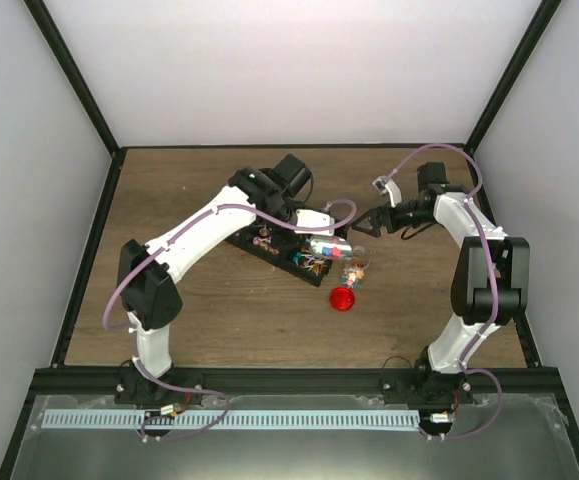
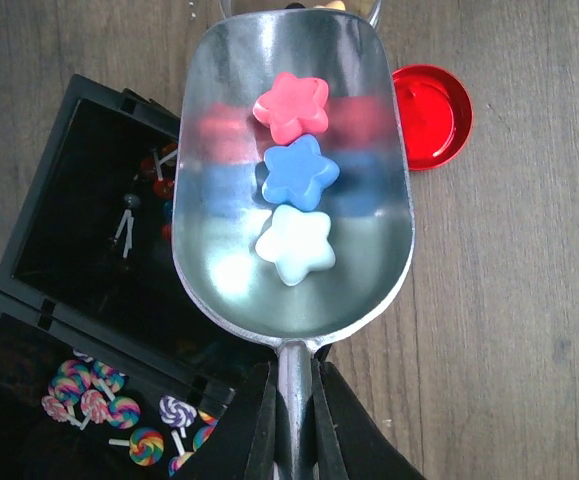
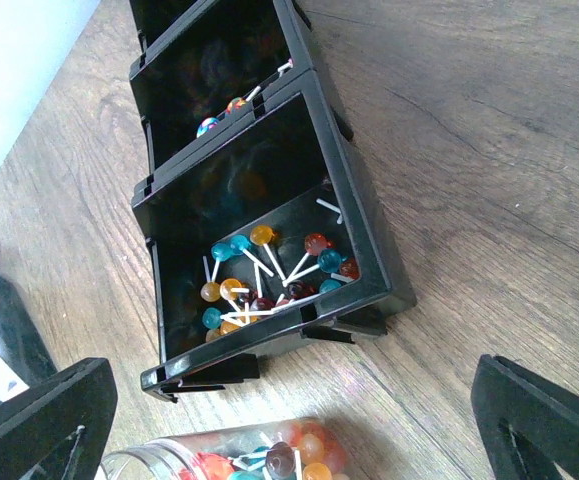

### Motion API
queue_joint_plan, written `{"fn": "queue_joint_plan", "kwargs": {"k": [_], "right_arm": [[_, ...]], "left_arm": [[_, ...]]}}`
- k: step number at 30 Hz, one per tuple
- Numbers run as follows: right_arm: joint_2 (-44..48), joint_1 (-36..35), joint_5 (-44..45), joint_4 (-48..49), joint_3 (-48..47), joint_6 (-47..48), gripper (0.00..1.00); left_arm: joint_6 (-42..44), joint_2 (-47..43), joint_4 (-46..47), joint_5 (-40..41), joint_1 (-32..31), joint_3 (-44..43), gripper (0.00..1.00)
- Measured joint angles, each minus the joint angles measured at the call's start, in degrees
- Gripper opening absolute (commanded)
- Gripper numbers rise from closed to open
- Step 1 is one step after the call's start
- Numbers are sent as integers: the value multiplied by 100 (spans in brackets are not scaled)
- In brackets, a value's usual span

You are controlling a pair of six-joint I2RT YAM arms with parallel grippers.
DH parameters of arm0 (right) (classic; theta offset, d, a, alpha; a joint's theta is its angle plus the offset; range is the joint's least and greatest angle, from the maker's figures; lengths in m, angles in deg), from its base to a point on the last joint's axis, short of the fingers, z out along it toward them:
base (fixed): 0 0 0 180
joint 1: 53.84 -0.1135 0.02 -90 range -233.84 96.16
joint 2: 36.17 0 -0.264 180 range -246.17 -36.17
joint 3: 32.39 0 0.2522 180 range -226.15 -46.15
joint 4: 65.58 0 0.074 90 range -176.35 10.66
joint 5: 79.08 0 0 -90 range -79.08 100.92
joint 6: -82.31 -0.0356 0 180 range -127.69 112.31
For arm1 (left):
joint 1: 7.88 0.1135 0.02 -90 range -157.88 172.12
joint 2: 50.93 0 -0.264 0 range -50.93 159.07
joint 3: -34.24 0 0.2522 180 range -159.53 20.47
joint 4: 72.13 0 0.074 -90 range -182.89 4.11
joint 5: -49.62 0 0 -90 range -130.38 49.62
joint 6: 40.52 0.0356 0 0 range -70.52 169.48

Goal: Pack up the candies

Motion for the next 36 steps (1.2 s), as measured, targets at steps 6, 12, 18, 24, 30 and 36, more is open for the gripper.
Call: {"fn": "queue_joint_plan", "kwargs": {"k": [6, 12, 18, 24, 30, 36], "right_arm": [[0, 0, 2, 59, 0, -24, 100], [0, 0, 0, 144, 11, -87, 100], [0, 0, -2, 179, 39, -107, 100], [0, 0, -2, 223, 37, -107, 100], [0, 0, -4, 234, 37, -107, 100], [0, 0, -7, 245, 37, -107, 100]], "left_arm": [[0, 177, -302, 179, -101, -321, 4], [-2, 323, -533, 326, -144, -643, 4], [-2, 479, -726, 476, -212, -896, 4], [-2, 573, -901, 608, -271, -1113, 4], [-2, 579, -1010, 691, -293, -1187, 4], [-2, 667, -1137, 804, -348, -1373, 4]]}}
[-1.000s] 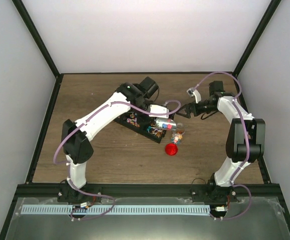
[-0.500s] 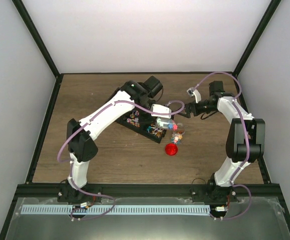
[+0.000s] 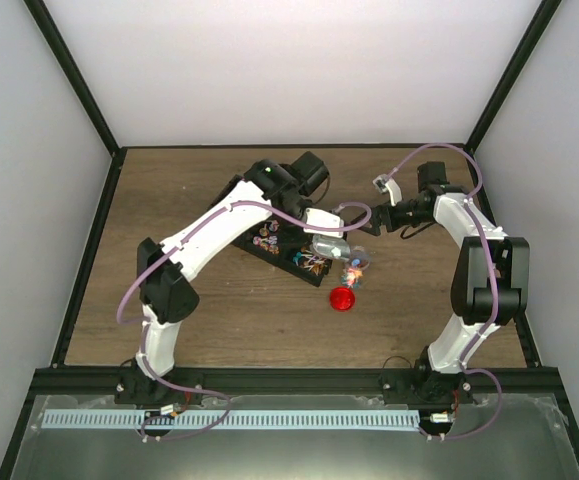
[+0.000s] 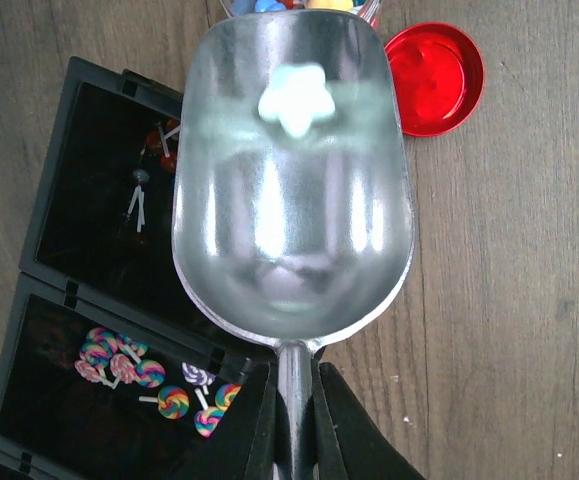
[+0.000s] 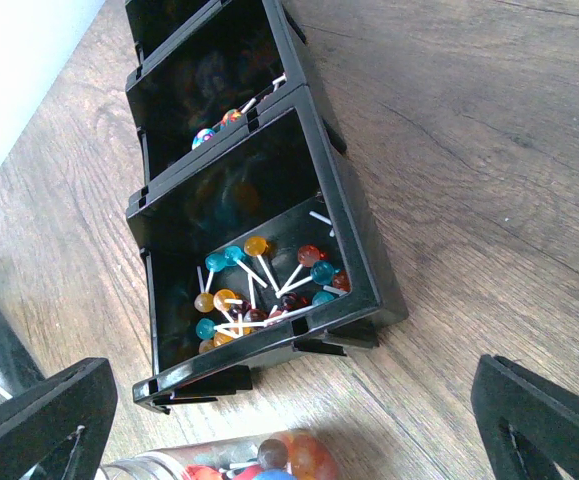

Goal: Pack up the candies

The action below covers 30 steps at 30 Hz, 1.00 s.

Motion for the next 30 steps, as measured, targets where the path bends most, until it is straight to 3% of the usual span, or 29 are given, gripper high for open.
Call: {"fn": "queue_joint_plan", "kwargs": {"k": [23, 26, 30], "right_arm": [[0, 0, -2, 22, -9, 0, 100], [0, 0, 2, 17, -50, -11, 100], [0, 0, 17, 20, -260, -42, 100]], "left_arm": [[-153, 168, -140, 31, 26, -284, 4], [-385, 133, -57, -125, 234, -284, 4], [-927, -219, 417, -531, 962, -79, 4]]}}
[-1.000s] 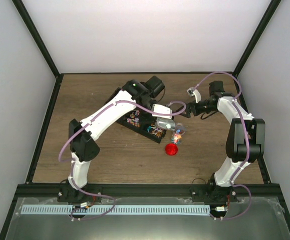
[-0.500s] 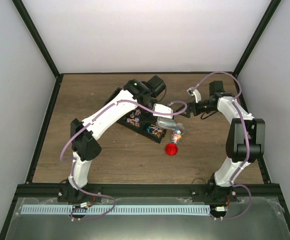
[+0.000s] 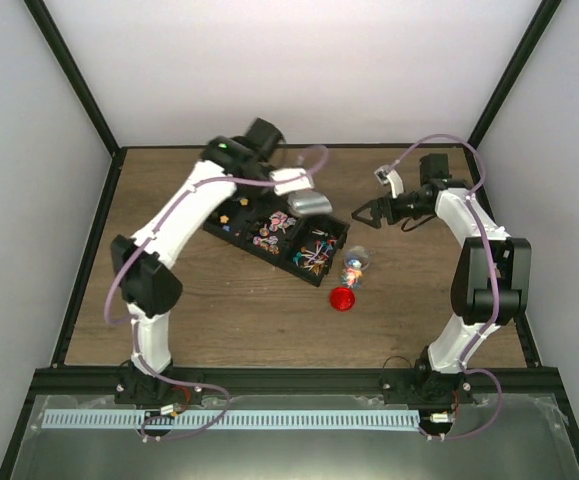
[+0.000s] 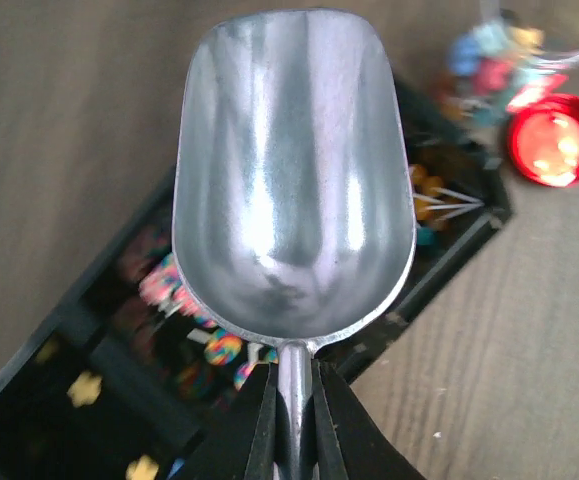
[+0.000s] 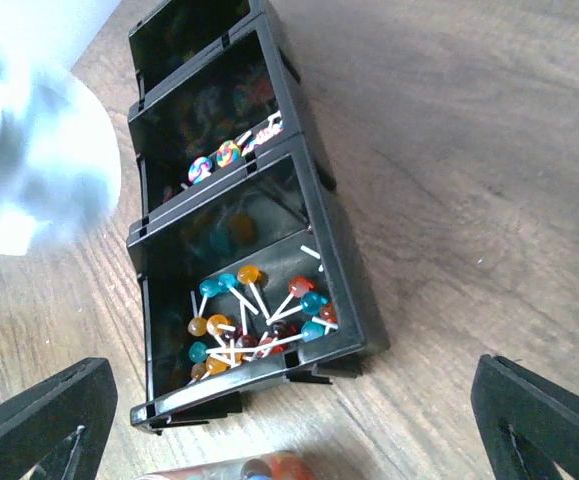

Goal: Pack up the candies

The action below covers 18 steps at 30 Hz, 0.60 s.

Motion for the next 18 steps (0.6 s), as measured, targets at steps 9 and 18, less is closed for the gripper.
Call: {"fn": "queue_joint_plan", "kwargs": {"k": [9, 18], "right_arm": [[-162, 0, 214, -46, -756, -2, 100], [-181, 26, 861, 138, -866, -133, 100]], "left_arm": [[-1276, -1480, 1716, -356, 2304, 1899, 4], [-2037, -1762, 2822, -299, 4288, 3989, 6]]}}
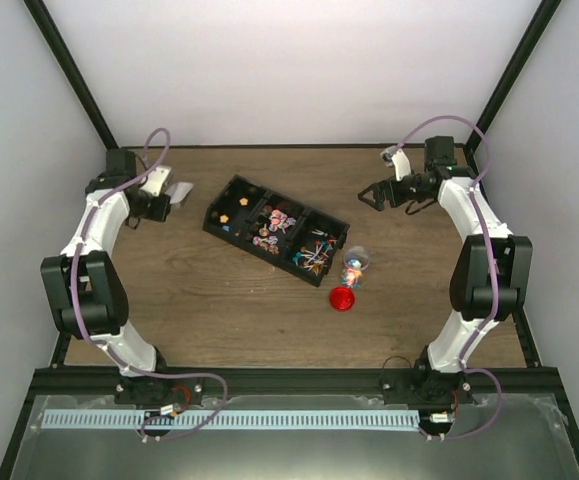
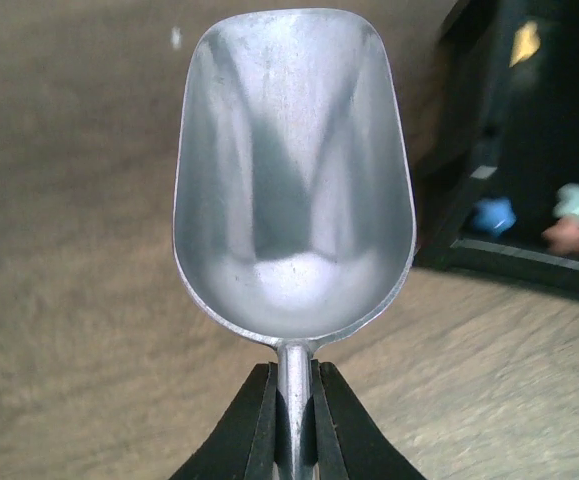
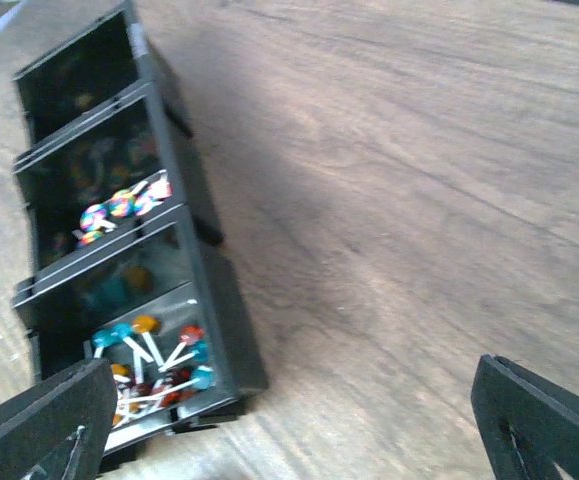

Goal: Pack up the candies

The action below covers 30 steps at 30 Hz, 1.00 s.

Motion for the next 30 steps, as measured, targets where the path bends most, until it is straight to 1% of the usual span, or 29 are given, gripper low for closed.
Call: {"fn": "queue_joint_plan", "kwargs": {"k": [3, 8, 13, 17, 19, 24, 27, 30], "right_arm": [[37, 63, 352, 256, 26, -92, 100], [376, 236, 754, 640, 127, -146, 100], [658, 278, 745, 957, 66, -330, 100], [455, 275, 476, 800, -289, -413, 100], [372, 275, 297, 715, -391, -361, 100], [369, 271, -92, 442, -389, 17, 100], [376, 229, -286, 240, -376, 367, 100], [398, 140, -435, -55, -348, 761, 100]], "left_arm": [[-57, 2, 254, 70, 260, 562, 6], [-98, 87, 831, 125, 326, 1154, 7], [-149, 315, 1379, 186, 326, 1537, 10], [-142, 485, 1648, 179, 330, 1705, 13], [-114, 527, 1746, 195, 330, 1707, 17], [4, 632, 1851, 238, 330, 1834, 33], [52, 673, 1843, 240, 330, 1880, 39], [111, 675, 1823, 225, 330, 1880, 47]]}}
